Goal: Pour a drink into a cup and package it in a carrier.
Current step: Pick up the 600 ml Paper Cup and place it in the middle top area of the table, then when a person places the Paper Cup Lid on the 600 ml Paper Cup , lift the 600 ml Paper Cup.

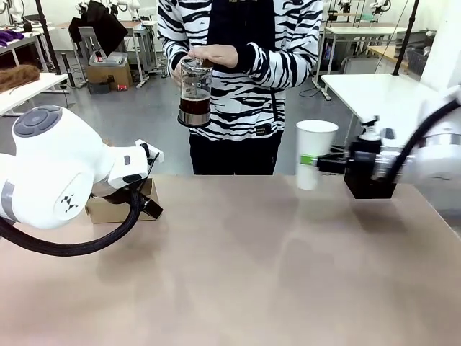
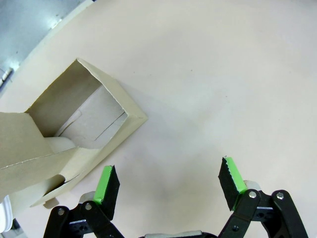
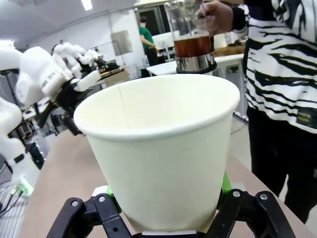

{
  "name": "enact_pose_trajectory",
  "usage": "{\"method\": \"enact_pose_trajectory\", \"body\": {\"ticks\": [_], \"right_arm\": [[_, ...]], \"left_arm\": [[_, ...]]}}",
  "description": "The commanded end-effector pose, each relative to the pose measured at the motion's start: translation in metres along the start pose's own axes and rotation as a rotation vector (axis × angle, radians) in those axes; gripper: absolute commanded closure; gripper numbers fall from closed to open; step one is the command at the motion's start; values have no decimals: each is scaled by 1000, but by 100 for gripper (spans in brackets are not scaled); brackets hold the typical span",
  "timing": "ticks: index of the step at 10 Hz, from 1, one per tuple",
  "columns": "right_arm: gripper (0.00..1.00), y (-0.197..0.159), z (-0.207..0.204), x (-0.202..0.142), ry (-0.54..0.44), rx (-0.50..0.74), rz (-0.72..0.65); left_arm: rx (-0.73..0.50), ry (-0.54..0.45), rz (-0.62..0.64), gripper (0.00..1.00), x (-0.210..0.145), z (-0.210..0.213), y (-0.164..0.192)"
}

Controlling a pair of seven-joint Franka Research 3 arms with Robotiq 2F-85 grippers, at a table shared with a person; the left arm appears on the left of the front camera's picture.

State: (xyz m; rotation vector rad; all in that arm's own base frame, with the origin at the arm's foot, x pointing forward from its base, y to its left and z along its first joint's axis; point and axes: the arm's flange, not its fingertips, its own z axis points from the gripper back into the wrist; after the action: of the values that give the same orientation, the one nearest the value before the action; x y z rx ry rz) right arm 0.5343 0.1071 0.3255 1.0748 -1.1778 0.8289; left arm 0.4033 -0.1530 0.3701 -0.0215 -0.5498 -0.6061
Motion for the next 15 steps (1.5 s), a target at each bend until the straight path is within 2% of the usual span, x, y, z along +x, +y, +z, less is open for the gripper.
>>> {"method": "enact_pose_trajectory", "body": {"ticks": [1, 3, 5, 7, 8, 9, 15], "right_arm": [[20, -30, -39, -19, -5, -63, 50], [20, -42, -80, -39, -23, -73, 114], [20, -53, -98, -58, -56, -97, 178], [20, -61, -104, -63, -92, -115, 217], [20, -63, -106, -65, -90, -113, 211], [20, -65, -102, -62, -82, -64, 150], [20, -62, -99, -64, -66, -87, 172]], "left_arm": [[-2, -1, 2, 0, 0, 0, 1], [-2, -1, 2, 0, 0, 0, 1], [-2, -1, 2, 0, 0, 0, 1], [-2, -1, 2, 0, 0, 0, 1], [-2, -1, 2, 0, 0, 0, 1], [-2, -1, 2, 0, 0, 0, 1], [-2, -1, 2, 0, 0, 0, 1]]}}
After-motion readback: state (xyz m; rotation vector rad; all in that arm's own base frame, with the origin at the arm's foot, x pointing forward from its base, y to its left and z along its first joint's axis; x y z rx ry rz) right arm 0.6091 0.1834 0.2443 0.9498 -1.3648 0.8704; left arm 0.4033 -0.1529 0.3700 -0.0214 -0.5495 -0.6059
